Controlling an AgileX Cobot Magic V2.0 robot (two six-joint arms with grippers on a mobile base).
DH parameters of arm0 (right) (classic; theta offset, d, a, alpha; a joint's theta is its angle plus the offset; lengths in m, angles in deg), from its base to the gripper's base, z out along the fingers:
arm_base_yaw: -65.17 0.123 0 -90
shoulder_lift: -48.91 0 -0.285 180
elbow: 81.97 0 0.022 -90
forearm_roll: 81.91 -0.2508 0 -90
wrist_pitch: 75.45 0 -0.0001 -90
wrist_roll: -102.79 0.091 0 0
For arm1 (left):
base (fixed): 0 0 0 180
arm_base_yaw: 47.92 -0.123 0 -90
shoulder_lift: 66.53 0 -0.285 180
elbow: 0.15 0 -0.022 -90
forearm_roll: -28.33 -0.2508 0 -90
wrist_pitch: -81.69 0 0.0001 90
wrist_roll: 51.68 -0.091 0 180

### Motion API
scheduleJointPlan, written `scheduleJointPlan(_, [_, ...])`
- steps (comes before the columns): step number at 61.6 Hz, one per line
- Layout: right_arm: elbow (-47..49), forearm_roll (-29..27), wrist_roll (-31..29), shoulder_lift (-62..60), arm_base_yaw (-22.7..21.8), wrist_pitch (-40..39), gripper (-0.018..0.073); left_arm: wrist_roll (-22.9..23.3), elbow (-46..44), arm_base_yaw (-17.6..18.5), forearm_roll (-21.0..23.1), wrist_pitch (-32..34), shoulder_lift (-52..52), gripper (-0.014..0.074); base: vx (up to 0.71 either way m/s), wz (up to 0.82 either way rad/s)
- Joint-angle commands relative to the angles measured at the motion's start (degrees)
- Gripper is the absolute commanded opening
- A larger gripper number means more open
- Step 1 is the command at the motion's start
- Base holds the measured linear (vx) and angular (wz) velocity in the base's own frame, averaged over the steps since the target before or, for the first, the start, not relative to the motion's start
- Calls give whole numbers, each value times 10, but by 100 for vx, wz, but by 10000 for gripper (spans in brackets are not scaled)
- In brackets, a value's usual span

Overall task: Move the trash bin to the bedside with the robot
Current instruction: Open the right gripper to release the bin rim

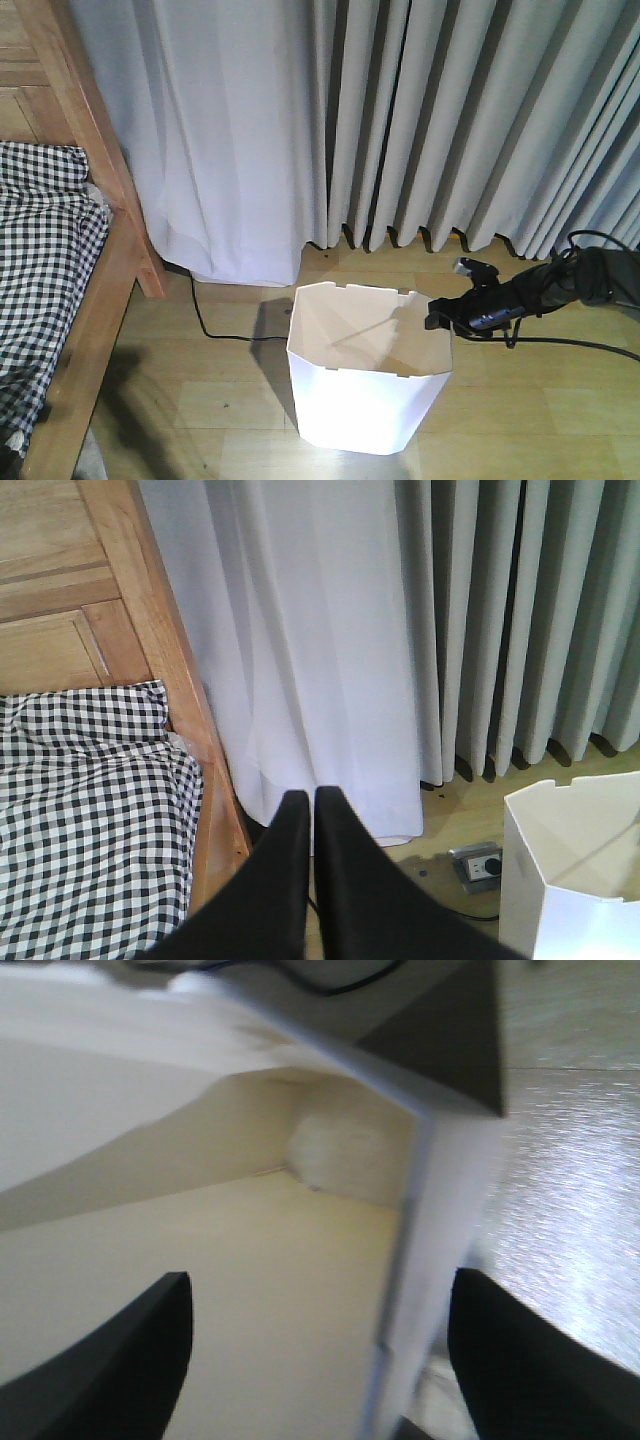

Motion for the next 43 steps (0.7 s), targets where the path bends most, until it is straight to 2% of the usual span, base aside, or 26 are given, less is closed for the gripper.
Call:
scheduleJointPlan(1, [-35,4,4,-59,0,-42,512,3,10,0,0,40,12,-7,0,0])
scheduleJointPlan(16, [-183,13,-4,-163,2,-159,512,3,10,0,0,40,12,-7,0,0])
scheduleJointPlan(25, [-293,15,-43,-264,19,-256,512,3,10,0,0,40,12,-7,0,0])
scheduleJointPlan(33, [-364,15,-75,-366,34,-271,512,3,10,0,0,40,12,-7,0,0])
scheduleJointPlan(43, [-430,11,-74,-492,46,-271,512,3,10,0,0,40,12,-7,0,0])
